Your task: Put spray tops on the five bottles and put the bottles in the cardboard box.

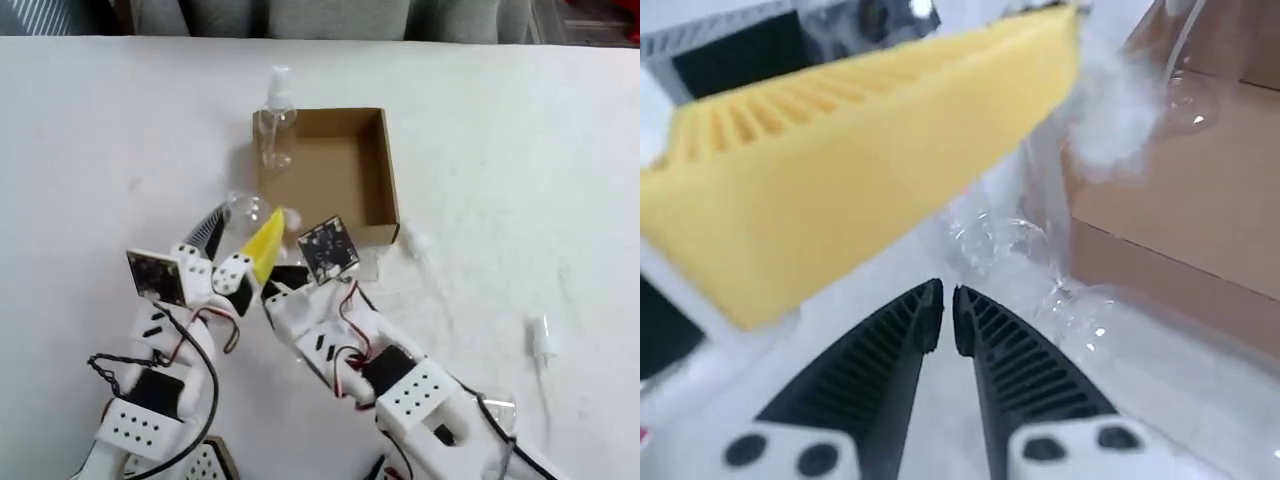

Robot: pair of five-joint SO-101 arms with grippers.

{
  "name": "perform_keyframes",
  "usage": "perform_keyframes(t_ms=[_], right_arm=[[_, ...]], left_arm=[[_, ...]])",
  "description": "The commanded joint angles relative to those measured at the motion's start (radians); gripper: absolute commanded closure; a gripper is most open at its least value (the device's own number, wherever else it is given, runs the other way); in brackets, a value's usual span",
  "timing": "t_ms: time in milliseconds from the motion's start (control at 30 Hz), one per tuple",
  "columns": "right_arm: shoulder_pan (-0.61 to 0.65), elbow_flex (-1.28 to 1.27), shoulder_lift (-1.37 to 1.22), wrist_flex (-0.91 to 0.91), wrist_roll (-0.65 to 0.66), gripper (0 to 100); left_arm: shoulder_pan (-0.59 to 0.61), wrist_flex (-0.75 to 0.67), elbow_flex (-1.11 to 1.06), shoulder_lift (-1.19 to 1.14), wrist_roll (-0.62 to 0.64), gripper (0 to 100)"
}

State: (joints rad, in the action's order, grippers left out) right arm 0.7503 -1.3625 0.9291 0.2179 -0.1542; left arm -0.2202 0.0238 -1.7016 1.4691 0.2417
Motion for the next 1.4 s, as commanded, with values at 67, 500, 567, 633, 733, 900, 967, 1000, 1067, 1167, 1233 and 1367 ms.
perform_keyframes(t_ms=[67,500,567,633,733,900,967,1000,1067,1167,1233,1367], right_arm=[[-0.013,0.026,0.087,0.038,0.003,98.1],[-0.091,-0.028,0.084,-0.097,0.003,98.1],[-0.088,-0.028,0.091,-0.07,0.003,98.1],[-0.082,-0.026,0.097,-0.013,0.005,98.1],[-0.097,-0.025,0.14,0.081,0.011,98.1],[-0.252,0.002,0.309,0.269,0.068,98.1],[-0.332,0.031,0.386,0.358,0.16,98.1],[-0.378,0.048,0.42,0.397,0.204,98.1],[-0.473,0.08,0.475,0.455,0.252,98.1],[-0.59,0.135,0.503,0.535,0.261,98.1],[-0.654,0.181,0.481,0.585,0.288,98.1],[-0.788,0.313,0.332,0.694,0.368,98.1]], left_arm=[[-0.007,0.006,0.009,0.015,-0.009,98],[-0.012,0.008,0.009,0.015,-0.005,98],[-0.012,0.008,0.009,0.015,-0.006,98],[-0.007,0.008,0.009,0.015,-0.008,98],[-0.005,0.008,0.008,0.015,-0.009,98],[-0.005,0.008,0.002,0.015,-0.009,98],[-0.005,0.008,0.002,0.013,-0.009,98],[-0.005,0.008,0.002,0.013,-0.009,98],[-0.005,0.018,0.002,0.013,-0.009,98],[-0.005,0.058,0.002,0.013,-0.011,98],[-0.005,0.066,0.002,0.013,-0.011,98],[-0.005,0.071,0.002,0.013,-0.011,98]])
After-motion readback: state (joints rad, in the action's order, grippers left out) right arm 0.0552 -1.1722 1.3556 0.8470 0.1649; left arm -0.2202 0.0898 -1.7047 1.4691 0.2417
